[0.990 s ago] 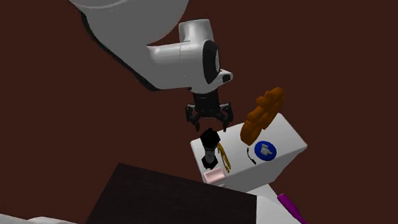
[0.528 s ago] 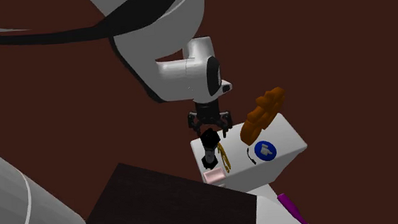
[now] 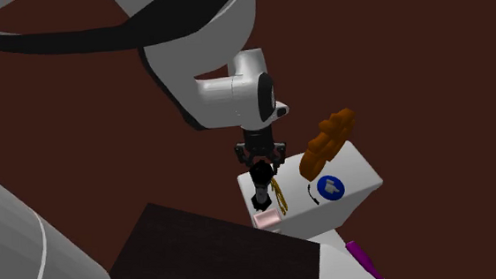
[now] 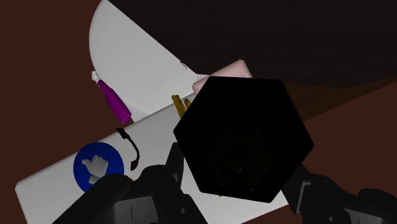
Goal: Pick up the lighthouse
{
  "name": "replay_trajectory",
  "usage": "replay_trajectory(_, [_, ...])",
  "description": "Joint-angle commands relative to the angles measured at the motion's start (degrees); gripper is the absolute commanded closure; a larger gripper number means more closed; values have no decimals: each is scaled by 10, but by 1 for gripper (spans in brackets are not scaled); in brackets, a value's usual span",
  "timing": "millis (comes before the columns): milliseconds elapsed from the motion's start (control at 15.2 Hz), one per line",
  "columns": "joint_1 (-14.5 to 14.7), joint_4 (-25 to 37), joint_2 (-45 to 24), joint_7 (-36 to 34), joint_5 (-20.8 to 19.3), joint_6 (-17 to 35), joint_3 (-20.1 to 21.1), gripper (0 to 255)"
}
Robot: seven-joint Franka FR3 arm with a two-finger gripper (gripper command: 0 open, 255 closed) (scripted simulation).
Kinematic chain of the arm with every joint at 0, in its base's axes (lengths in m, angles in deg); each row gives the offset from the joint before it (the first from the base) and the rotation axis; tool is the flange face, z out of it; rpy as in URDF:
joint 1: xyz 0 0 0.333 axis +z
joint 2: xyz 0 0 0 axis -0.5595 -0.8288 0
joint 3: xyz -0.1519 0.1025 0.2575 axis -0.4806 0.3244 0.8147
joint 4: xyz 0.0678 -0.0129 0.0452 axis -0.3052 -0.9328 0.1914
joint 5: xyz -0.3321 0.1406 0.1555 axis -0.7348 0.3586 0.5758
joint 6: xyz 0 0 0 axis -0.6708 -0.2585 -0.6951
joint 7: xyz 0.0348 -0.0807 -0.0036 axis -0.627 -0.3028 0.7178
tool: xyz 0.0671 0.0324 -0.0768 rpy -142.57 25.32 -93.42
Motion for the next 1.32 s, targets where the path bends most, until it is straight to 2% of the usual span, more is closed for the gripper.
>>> replay_trajectory(0, [0,0,0,0,0,0,0,255])
replay_trajectory(198, [0,-1,-1,0,0,1,0,255])
replay_trajectory(1254, [2,10,108,41,35,-115,7,255])
